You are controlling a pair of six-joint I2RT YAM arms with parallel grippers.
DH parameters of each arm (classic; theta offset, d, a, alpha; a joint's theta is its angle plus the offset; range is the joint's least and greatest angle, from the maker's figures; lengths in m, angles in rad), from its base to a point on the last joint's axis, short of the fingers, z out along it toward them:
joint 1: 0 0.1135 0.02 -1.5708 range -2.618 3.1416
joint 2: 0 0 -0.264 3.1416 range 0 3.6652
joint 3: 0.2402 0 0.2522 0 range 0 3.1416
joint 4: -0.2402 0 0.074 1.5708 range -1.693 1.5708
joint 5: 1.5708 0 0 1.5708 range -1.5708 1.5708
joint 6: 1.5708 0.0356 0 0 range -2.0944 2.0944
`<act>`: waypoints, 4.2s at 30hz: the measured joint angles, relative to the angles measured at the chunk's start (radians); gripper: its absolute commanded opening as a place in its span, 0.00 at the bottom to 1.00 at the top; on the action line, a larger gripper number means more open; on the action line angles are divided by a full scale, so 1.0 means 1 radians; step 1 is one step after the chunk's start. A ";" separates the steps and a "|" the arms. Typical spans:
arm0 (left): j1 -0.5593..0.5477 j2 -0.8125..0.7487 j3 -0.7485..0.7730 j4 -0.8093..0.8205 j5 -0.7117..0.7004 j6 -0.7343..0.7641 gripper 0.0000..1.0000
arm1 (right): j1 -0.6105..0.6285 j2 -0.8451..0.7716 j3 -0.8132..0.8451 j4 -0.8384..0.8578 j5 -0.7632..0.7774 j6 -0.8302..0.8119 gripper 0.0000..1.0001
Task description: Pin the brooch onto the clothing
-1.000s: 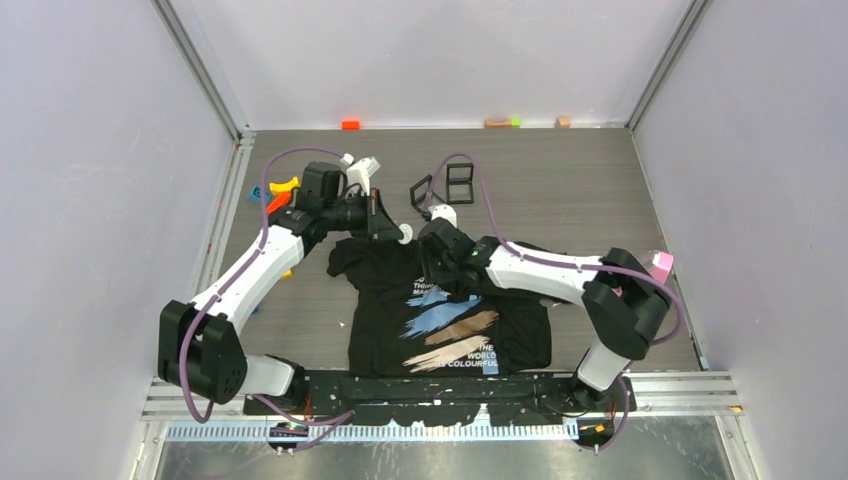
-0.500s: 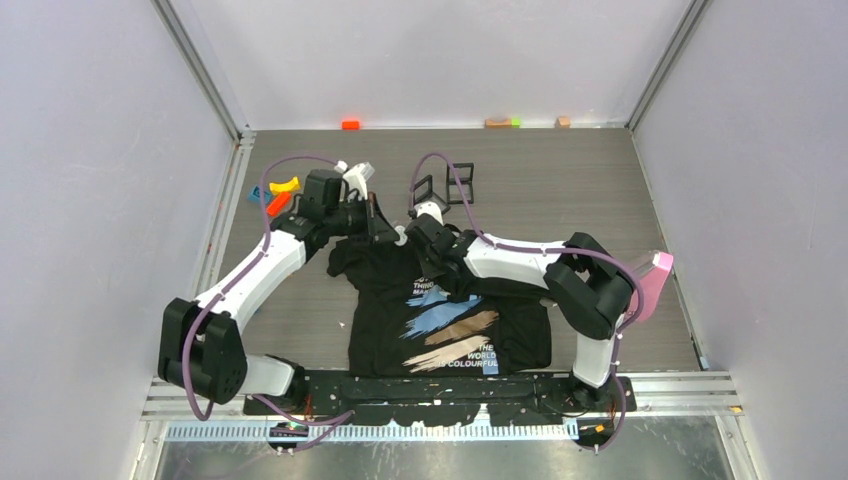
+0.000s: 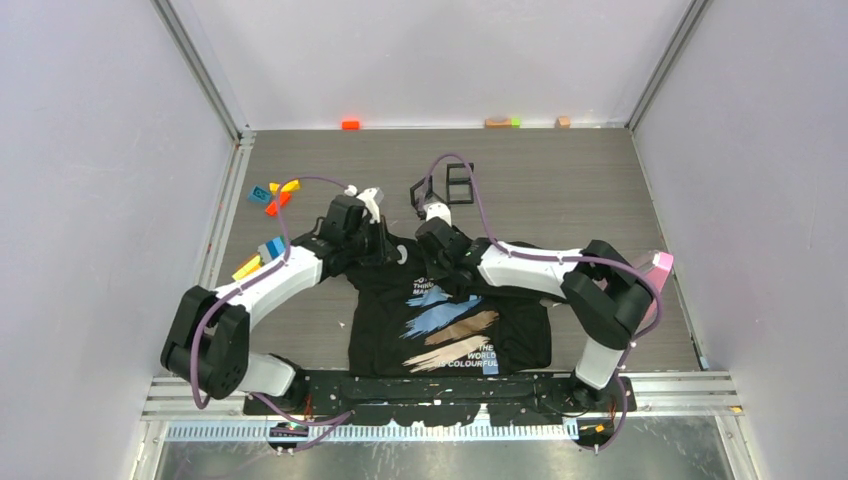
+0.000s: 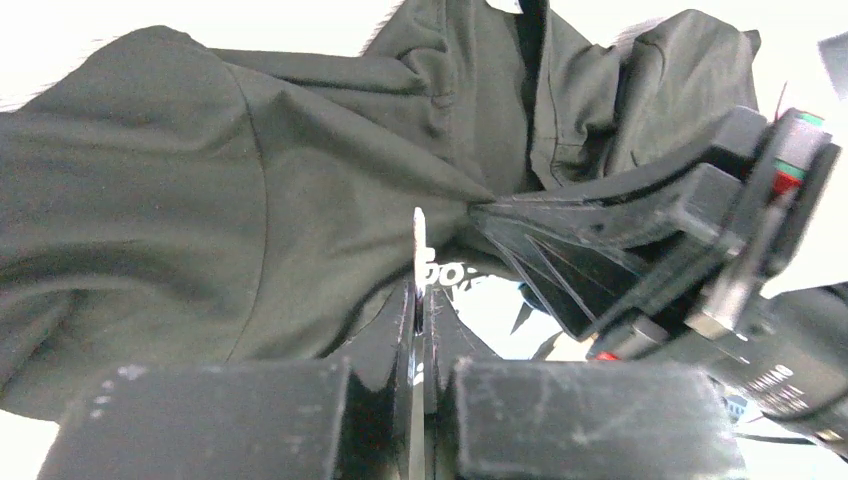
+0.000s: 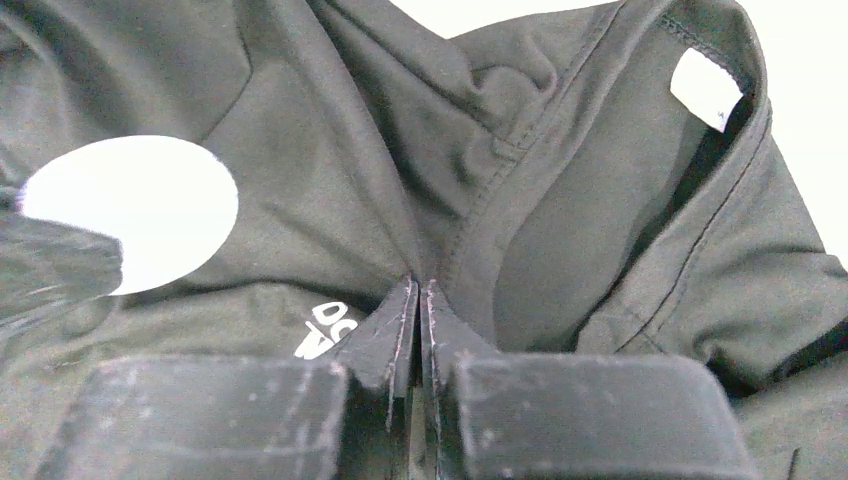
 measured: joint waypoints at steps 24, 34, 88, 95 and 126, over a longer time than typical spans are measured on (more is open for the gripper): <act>-0.093 0.188 0.017 0.051 -0.142 0.000 0.00 | -0.002 -0.105 -0.104 0.146 -0.136 0.018 0.01; -0.095 0.206 0.018 0.074 -0.137 -0.009 0.00 | -0.003 -0.088 -0.103 0.149 -0.221 0.006 0.01; -0.023 -0.061 -0.106 0.163 -0.072 -0.185 0.00 | -0.009 -0.049 -0.121 0.244 -0.314 0.042 0.01; -0.018 -0.063 -0.125 0.202 0.003 -0.194 0.00 | -0.013 -0.077 -0.145 0.272 -0.356 0.048 0.01; 0.072 -0.068 -0.126 0.290 0.428 -0.196 0.00 | -0.209 -0.430 -0.357 0.298 -0.661 0.048 0.54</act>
